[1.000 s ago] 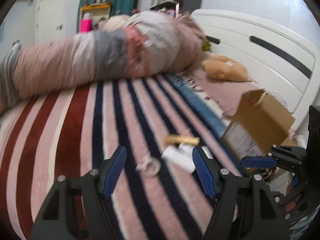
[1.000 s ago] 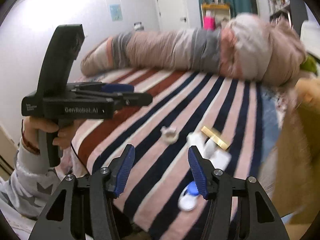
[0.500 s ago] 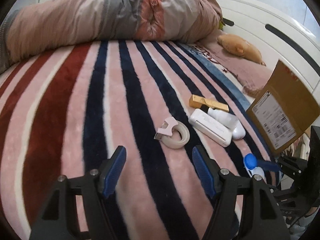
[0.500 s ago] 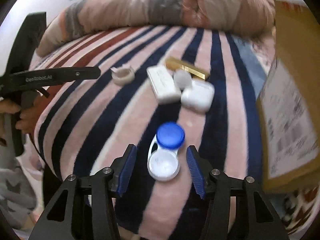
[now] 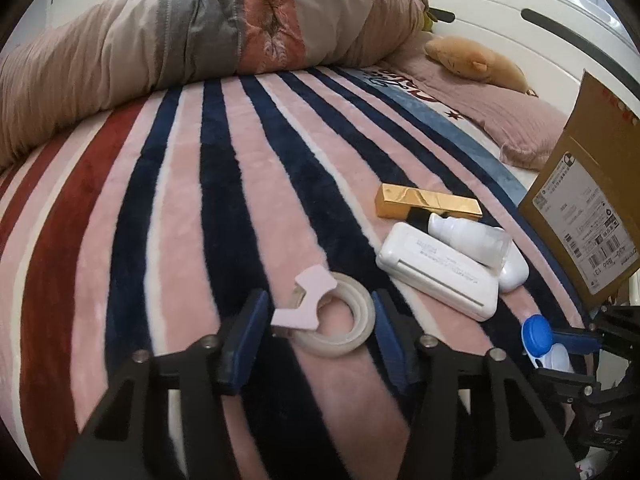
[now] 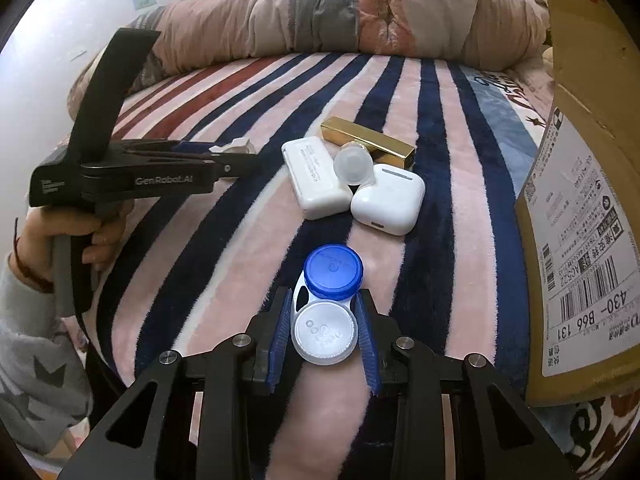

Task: Organize rigid objects
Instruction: 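Carry the lens case and tape roll into the box while both grippers open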

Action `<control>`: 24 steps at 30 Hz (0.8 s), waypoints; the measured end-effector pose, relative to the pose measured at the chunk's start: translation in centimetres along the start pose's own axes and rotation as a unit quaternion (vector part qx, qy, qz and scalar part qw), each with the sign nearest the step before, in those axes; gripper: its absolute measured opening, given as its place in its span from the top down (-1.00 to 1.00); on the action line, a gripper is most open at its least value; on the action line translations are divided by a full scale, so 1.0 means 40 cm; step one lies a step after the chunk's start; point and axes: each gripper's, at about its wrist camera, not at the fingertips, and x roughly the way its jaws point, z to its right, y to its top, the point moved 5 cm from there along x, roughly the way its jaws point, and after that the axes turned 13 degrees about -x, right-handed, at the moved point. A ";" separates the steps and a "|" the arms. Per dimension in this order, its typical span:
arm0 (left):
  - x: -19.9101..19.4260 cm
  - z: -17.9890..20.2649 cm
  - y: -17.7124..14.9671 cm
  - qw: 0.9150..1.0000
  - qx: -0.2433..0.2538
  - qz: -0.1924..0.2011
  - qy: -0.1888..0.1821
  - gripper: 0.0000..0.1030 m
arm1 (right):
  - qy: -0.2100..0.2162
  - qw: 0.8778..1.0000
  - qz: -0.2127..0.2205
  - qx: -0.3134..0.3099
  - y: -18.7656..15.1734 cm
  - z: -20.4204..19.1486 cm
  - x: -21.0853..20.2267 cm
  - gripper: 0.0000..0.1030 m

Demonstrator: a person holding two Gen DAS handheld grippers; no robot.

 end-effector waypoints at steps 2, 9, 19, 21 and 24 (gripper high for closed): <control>0.003 0.001 0.001 1.000 0.003 0.000 0.002 0.16 | 0.000 1.000 -0.003 -0.002 0.001 -0.003 0.003 0.46; -0.025 0.008 -0.007 1.000 0.010 0.009 0.009 0.16 | -0.009 1.000 0.003 -0.007 0.009 -0.010 0.002 0.46; -0.195 0.056 -0.019 0.998 0.015 0.059 0.011 0.16 | -0.008 0.997 0.053 -0.055 0.040 -0.053 -0.102 0.46; -0.245 0.081 -0.016 0.997 0.023 0.073 0.008 0.16 | -0.001 0.995 0.074 -0.065 0.059 -0.066 -0.142 0.46; -0.309 0.118 -0.012 0.996 0.031 0.089 -0.001 0.16 | 0.007 0.992 0.104 -0.073 0.091 -0.072 -0.198 0.46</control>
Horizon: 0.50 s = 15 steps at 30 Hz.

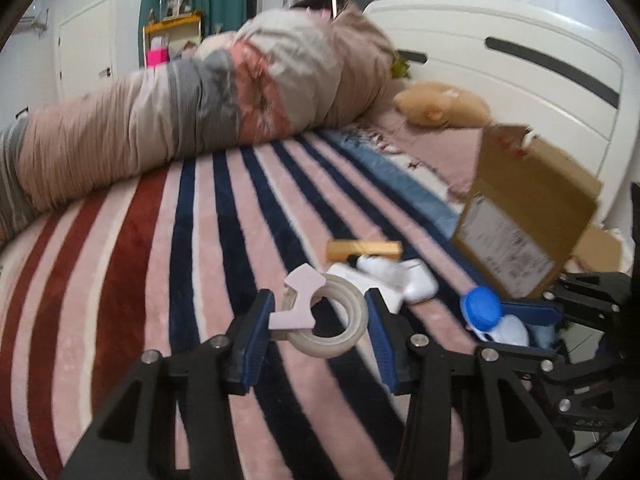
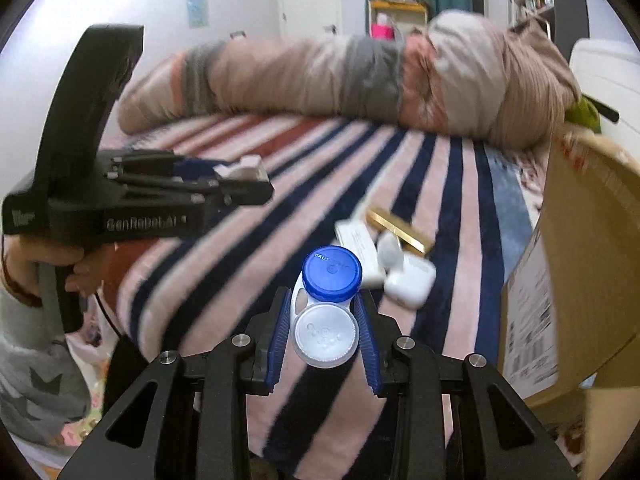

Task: Organize rigid objects
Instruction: 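Carry the lens case and tape roll into the box while both grippers open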

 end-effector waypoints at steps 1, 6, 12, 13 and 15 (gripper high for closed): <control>-0.023 0.015 0.008 1.000 0.002 0.006 -0.006 0.16 | -0.001 1.000 0.011 -0.001 0.015 0.003 -0.022 0.46; -0.116 0.092 0.041 0.999 0.020 0.031 -0.030 0.16 | -0.023 0.998 0.051 -0.002 0.053 0.042 -0.111 0.46; -0.172 0.251 0.089 0.993 0.067 0.044 -0.089 0.16 | -0.089 0.992 0.089 0.002 0.038 0.141 -0.252 0.46; -0.172 0.283 0.097 0.991 0.075 0.043 -0.099 0.16 | -0.103 0.990 0.091 0.011 0.028 0.167 -0.274 0.46; -0.165 0.340 0.108 0.989 0.087 0.038 -0.116 0.16 | -0.127 0.987 0.089 0.030 -0.003 0.223 -0.311 0.46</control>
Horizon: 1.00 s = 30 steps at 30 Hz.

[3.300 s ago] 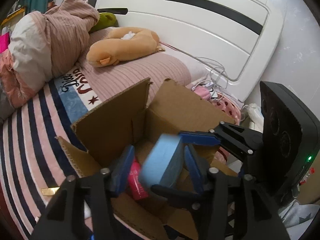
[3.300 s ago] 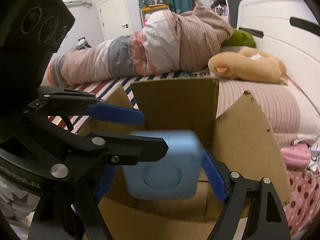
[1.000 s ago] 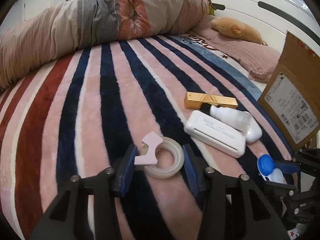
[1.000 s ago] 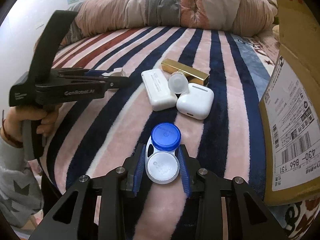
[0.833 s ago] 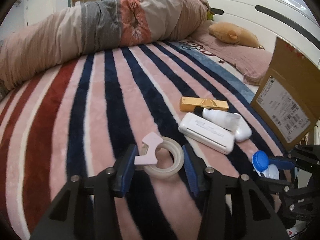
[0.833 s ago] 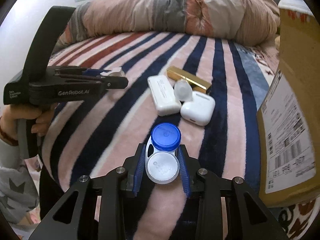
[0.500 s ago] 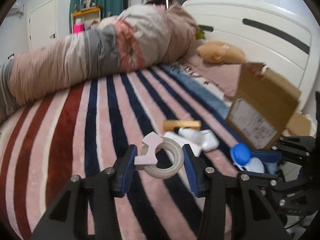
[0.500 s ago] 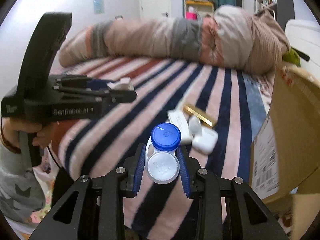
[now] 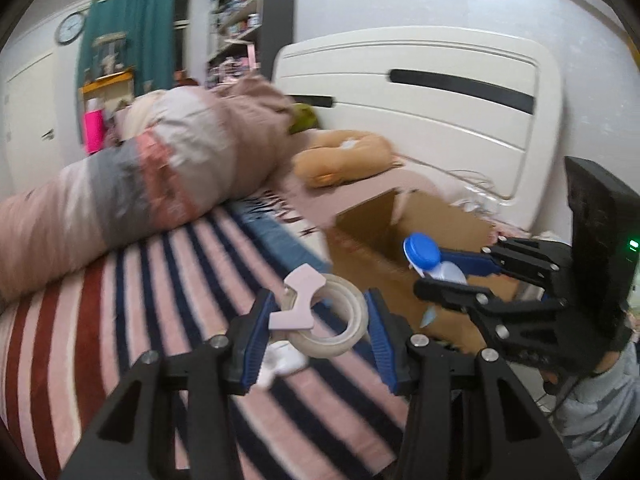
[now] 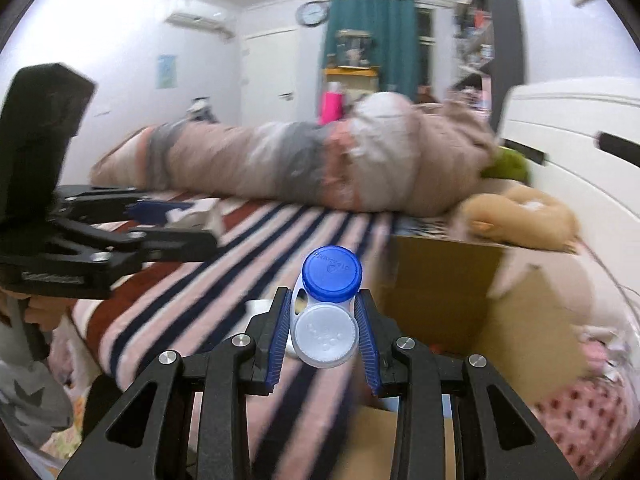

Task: Organize rigid objects
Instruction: 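Carry the lens case and tape roll into the box while both grippers open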

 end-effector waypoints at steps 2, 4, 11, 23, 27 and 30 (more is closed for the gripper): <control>0.024 0.041 0.014 1.000 0.010 -0.006 -0.010 0.16 | -0.019 1.000 -0.010 0.015 -0.026 0.060 -0.013 0.46; 0.051 0.079 0.022 1.000 0.019 -0.013 -0.015 0.16 | -0.043 0.998 -0.030 0.020 -0.062 0.123 -0.008 0.46; 0.150 0.159 0.038 0.998 0.033 -0.047 -0.019 0.16 | -0.054 0.995 -0.082 0.035 -0.124 0.260 0.059 0.46; 0.345 0.190 0.079 0.992 0.075 -0.098 0.011 0.16 | -0.059 0.993 -0.105 0.019 -0.164 0.311 0.109 0.43; 0.371 0.184 0.073 0.991 0.081 -0.107 0.020 0.16 | -0.058 0.993 -0.106 0.017 -0.165 0.315 0.111 0.42; 0.376 0.181 0.075 0.991 0.082 -0.107 0.023 0.16 | -0.055 0.993 -0.103 0.020 -0.163 0.314 0.107 0.39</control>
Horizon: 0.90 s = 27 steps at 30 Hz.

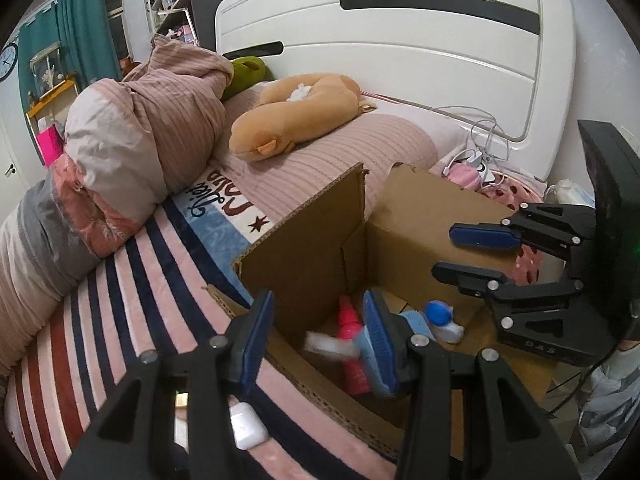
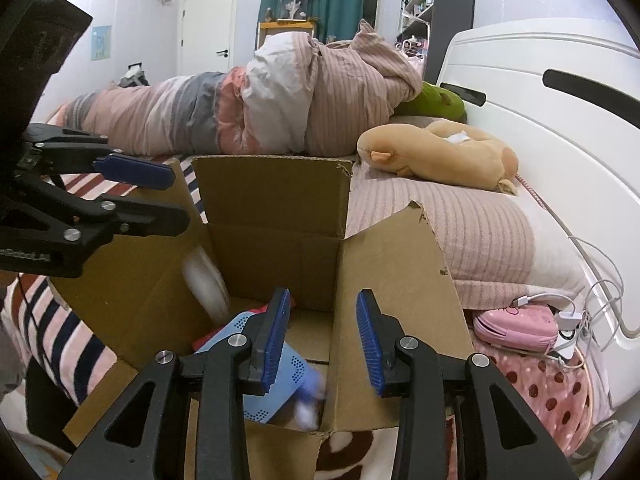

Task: Organize rigid objects
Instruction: 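Move both grippers out of the box back over the remaining items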

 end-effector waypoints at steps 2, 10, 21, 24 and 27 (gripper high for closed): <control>0.002 -0.002 0.000 1.000 0.002 0.000 0.004 0.16 | 0.002 1.000 0.003 0.002 0.000 -0.001 -0.005 0.34; -0.072 -0.040 0.000 0.999 -0.016 0.029 0.006 -0.01 | 0.001 1.000 -0.002 0.001 0.009 -0.011 -0.023 0.31; -0.272 -0.248 -0.092 0.991 -0.091 0.086 0.039 -0.17 | 0.043 0.998 0.048 -0.023 0.143 -0.165 -0.117 0.27; -0.305 -0.317 -0.144 0.988 -0.114 0.089 0.050 -0.17 | 0.065 0.995 0.058 -0.047 0.188 -0.257 -0.118 0.27; -0.321 -0.381 -0.197 0.986 -0.128 0.087 0.066 -0.17 | 0.086 0.993 0.053 -0.067 0.212 -0.344 -0.097 0.27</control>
